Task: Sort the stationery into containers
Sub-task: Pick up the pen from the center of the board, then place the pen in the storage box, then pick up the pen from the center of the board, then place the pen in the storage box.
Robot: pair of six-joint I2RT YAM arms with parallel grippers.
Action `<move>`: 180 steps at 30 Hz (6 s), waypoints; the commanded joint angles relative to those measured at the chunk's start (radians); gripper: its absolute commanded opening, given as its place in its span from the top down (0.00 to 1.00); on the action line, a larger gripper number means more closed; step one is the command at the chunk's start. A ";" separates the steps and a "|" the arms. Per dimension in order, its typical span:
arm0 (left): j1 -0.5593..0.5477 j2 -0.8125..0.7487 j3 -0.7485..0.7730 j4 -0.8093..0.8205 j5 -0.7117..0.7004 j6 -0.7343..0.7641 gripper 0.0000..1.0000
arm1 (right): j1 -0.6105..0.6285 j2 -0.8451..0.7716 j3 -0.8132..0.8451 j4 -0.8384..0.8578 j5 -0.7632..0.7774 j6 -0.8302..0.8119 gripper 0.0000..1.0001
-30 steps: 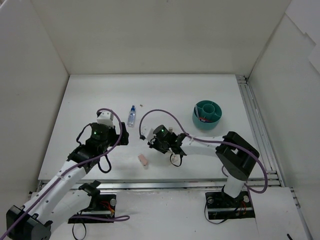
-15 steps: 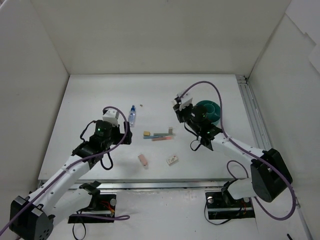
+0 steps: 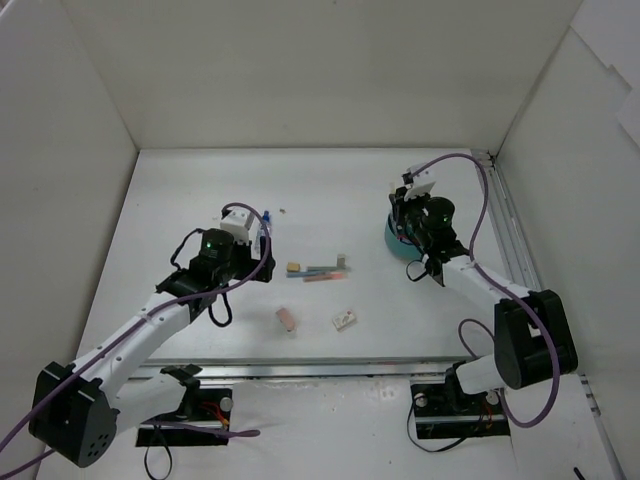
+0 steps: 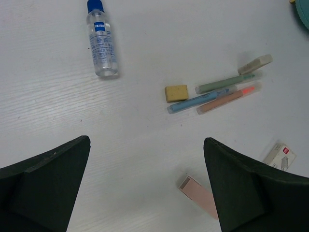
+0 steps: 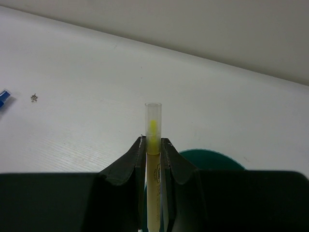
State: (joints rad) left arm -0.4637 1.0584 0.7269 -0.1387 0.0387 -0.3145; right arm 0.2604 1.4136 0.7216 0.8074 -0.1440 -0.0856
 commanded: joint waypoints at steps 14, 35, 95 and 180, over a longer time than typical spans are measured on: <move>-0.033 0.138 0.120 0.083 0.185 0.186 0.00 | -0.050 0.085 -0.030 0.171 -0.071 0.023 0.88; -0.207 0.382 0.282 0.027 0.398 0.373 0.00 | -0.056 -0.376 -0.168 0.142 -0.082 0.164 0.02; -0.434 0.852 0.623 -0.102 -0.034 0.428 1.00 | -0.075 -0.645 -0.125 -0.301 0.089 0.147 0.02; -0.420 1.140 0.750 1.304 -0.123 -0.236 0.56 | -0.079 -0.780 -0.208 -0.255 0.152 0.179 0.02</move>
State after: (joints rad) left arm -0.8719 2.2868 1.4754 1.0466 -0.0940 -0.5724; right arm 0.1837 0.6254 0.5064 0.4526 0.0185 0.0826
